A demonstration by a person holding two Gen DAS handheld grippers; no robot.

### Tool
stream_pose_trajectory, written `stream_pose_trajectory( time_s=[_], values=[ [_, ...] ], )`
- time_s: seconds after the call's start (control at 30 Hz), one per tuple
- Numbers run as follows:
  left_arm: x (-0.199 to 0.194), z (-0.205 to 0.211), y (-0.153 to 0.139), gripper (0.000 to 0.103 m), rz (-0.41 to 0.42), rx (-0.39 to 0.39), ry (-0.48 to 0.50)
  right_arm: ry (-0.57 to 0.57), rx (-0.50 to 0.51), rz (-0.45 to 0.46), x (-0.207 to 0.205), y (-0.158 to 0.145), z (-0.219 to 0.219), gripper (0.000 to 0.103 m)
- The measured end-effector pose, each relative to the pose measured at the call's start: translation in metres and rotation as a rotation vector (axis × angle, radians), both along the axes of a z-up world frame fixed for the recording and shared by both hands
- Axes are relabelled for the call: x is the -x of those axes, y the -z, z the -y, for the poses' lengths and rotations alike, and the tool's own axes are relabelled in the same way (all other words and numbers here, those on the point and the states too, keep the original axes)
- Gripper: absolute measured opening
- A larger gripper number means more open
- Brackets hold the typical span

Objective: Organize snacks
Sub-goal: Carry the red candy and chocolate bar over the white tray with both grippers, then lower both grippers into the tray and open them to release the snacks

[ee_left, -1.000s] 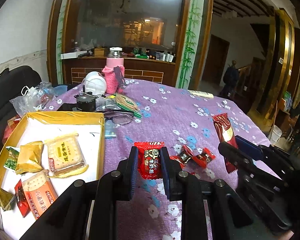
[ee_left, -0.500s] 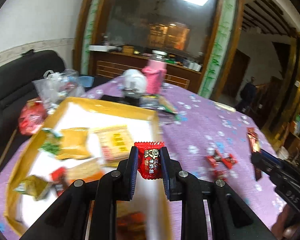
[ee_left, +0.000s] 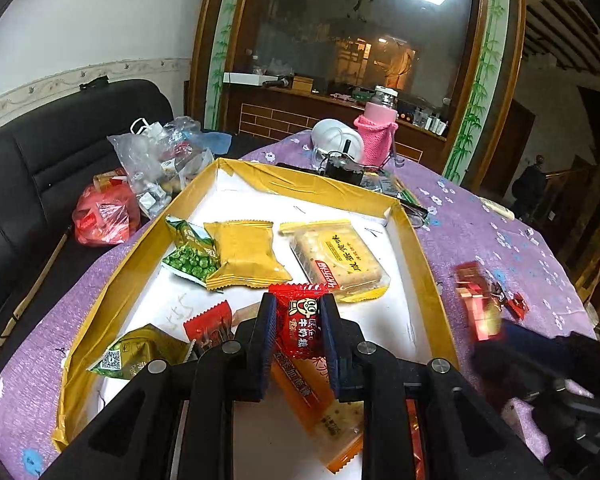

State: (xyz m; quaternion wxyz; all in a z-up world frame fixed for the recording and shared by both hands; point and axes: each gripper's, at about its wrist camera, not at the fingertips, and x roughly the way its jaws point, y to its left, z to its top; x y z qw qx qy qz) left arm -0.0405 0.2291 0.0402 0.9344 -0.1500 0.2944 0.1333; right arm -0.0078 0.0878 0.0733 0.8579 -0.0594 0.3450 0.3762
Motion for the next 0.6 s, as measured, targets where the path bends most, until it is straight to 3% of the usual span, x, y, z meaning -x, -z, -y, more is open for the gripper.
stream_pose_trajectory(
  time_s=[0.27,0.6],
  values=[
    [0.002,-0.014,0.003,0.022,0.002,0.046,-0.048,0.015,0.002,-0.063,-0.021,0.016,-0.025,0.026],
    [-0.002,-0.011,0.006,0.022,-0.034,-0.001,-0.06,0.02,0.029,-0.073,-0.029,0.031,-0.032,0.026]
  ],
)
